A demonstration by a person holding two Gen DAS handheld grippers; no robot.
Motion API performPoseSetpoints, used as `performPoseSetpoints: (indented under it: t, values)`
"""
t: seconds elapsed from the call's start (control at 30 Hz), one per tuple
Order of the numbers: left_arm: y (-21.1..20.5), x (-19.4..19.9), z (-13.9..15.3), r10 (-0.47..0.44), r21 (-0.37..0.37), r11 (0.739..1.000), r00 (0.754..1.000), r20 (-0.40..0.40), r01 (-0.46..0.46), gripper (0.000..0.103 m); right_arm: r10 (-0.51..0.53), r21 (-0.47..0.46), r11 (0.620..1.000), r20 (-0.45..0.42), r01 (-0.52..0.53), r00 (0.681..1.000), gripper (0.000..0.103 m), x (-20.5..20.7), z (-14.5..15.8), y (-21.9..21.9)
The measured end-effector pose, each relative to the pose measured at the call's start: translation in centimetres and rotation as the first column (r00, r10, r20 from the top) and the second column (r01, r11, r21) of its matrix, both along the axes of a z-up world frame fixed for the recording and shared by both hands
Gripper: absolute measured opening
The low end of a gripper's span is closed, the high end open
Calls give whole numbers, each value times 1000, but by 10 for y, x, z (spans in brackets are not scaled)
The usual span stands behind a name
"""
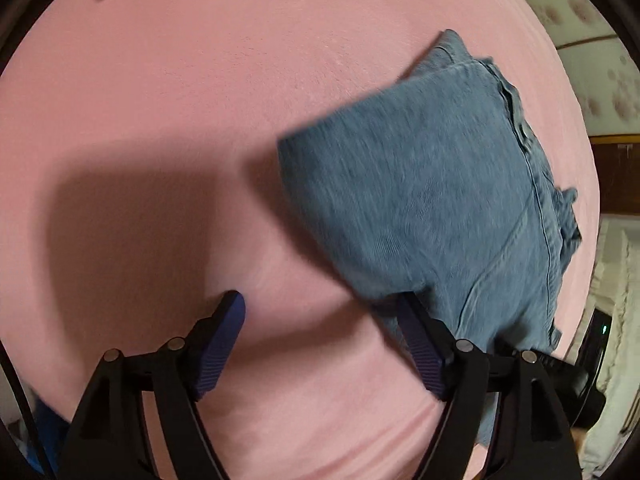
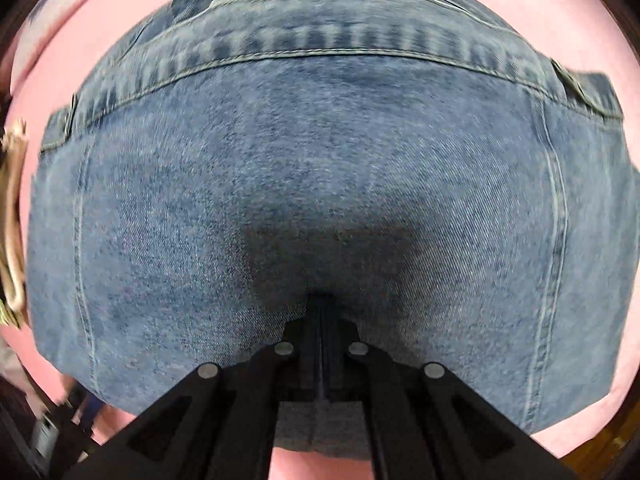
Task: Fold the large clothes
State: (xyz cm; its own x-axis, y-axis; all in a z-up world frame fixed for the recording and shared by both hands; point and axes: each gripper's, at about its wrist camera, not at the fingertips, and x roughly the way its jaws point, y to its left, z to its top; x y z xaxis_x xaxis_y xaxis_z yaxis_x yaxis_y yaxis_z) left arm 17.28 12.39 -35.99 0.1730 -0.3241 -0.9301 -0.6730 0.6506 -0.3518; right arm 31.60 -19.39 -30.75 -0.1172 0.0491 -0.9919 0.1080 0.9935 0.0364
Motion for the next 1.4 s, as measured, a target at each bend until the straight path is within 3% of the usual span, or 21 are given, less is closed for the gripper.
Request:
performPoseSetpoints:
  t: [0.2,0.27,0.33,0.37,0.47,0.57,0.67,0.87,1.03,1.1,1.2,1.27,1.33,1.4]
  values:
    - [6,13,8,-55,-10,998,994,99,56,76,36,-24,999,-41,-37,999,0,14,-3,21]
    - [10,12,14,-63,-101,992,986,156,79,76,33,-13,999,-48,-34,998,0,18,-5,22]
    - [15,10,20,-81,-209,969,971,227,130,80,23,-1,1000,-47,-23,999,0,22,-6,17]
    - [16,13,21,-115,-229,958,962,249,174,83,20,1,1000,-46,-20,999,0,24,-8,2]
    - [19,33,5,-174,-177,962,967,185,207,85,22,-18,1000,-44,-23,999,0,26,-8,3]
    - [31,46,-14,-58,-263,960,989,135,92,84,20,-31,999,-48,-21,999,0,27,-10,6]
    - [33,58,-21,-29,-286,955,986,166,76,83,-1,-39,999,-59,-1,998,1,29,-15,18]
    - [28,76,-8,-111,-150,979,979,173,138,52,2,-53,999,-101,-7,995,2,48,-29,37]
    - [26,74,1,-87,-141,983,977,194,115,21,11,-6,1000,-110,-12,994,2,60,-35,33]
    - [30,67,11,-59,-161,982,971,230,98,19,22,20,1000,-100,-21,995,2,62,-34,27]
    - [21,61,33,-30,-201,974,944,329,101,17,40,65,997,-79,-35,996,2,63,-35,23]
    - [7,60,56,-23,-213,969,908,418,123,16,52,96,994,-59,-47,997,2,63,-36,20]
    - [-15,63,84,-56,-184,969,869,491,166,16,69,129,990,-35,-64,997,2,62,-37,16]
    - [-42,67,104,-100,-136,971,852,515,196,16,78,169,983,-8,-76,997,1,61,-38,11]
